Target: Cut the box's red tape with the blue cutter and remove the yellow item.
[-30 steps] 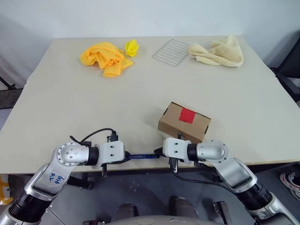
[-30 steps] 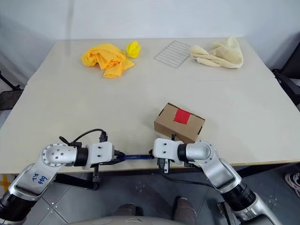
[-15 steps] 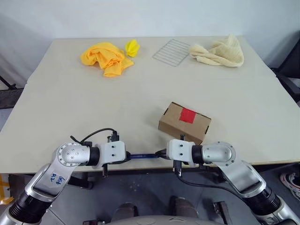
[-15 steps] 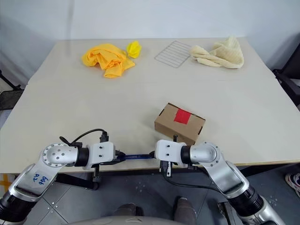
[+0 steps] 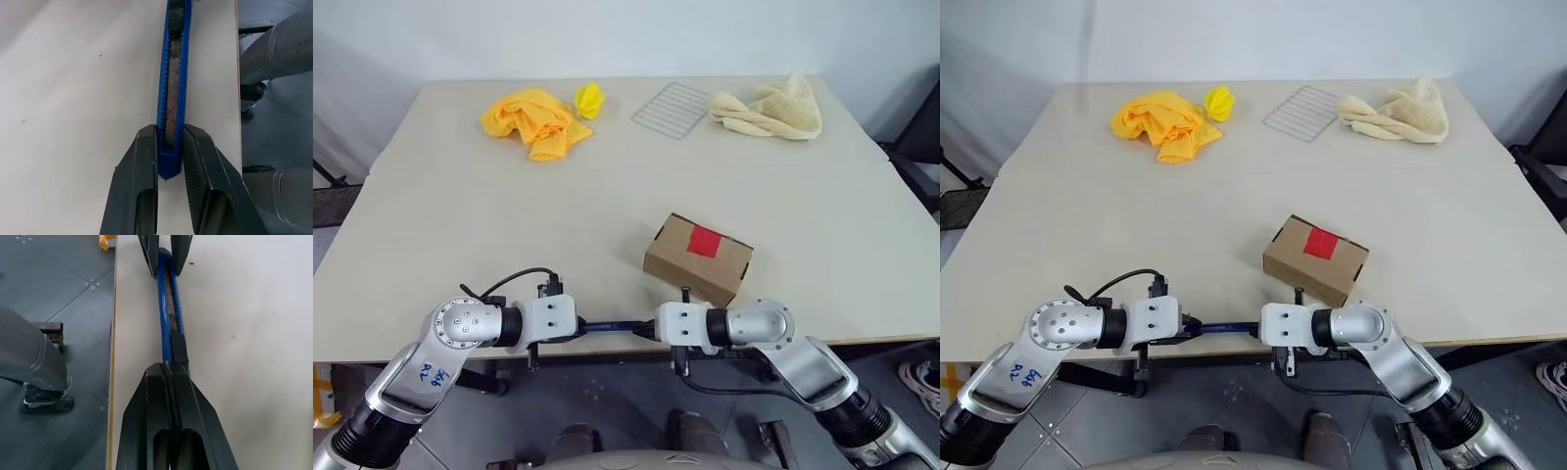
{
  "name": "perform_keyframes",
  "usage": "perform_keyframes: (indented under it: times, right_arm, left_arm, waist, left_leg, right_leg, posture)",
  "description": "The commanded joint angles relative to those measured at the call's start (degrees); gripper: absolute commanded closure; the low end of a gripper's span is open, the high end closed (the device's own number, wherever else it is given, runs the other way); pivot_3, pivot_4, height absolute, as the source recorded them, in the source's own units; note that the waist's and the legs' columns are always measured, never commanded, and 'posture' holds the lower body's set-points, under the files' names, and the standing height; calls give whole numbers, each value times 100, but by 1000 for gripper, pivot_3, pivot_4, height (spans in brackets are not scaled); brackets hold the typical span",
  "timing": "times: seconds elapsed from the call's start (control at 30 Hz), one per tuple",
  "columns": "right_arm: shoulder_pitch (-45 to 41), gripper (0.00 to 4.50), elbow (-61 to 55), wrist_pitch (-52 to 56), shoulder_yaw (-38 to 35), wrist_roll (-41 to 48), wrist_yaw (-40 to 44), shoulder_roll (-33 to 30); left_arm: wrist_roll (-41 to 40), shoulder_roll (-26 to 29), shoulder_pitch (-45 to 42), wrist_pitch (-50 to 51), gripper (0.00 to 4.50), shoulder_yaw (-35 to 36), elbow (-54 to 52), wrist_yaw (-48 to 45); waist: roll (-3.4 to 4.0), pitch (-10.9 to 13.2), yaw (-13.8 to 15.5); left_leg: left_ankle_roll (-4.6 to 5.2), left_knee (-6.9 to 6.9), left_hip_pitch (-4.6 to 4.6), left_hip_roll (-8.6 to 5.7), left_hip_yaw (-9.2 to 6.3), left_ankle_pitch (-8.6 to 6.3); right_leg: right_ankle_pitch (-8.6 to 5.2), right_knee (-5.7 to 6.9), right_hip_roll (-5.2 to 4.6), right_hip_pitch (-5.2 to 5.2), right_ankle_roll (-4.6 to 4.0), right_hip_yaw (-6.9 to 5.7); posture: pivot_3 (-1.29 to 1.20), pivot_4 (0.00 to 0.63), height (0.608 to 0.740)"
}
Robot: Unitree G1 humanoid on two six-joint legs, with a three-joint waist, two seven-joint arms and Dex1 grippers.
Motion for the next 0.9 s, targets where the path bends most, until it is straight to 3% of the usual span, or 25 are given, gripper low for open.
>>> perform_keyframes:
  times: [0.03, 0.43, 0.9]
  right_arm:
    - [-77, 4465, 205, -68, 37, -131, -66, 84]
    - [135, 4465, -485, 493, -597, 545, -122, 103]
    - [200, 4465, -162, 274, -324, 320, -35, 4]
  left_arm:
    - [116, 48, 180, 119, 4060, -324, 76, -105]
    - [122, 34, 152, 91, 4060, -349, 111, -111]
    - [140, 17, 71, 59, 4060, -379, 189, -99]
  waist:
    - [0, 0, 1]
    - [0, 0, 11]
    - [0, 0, 28]
  left_leg:
    - [0, 0, 0, 0, 0, 0]
    - [0, 4, -3, 0, 0, 0]
    - [3, 7, -4, 0, 0, -2]
  right_leg:
    - [0, 1, 0, 0, 0, 0]
    - [0, 1, 0, -1, 0, 1]
    - [0, 1, 0, -1, 0, 2]
  posture:
    - [0, 150, 740]
    - [0, 150, 740]
    - [0, 150, 740]
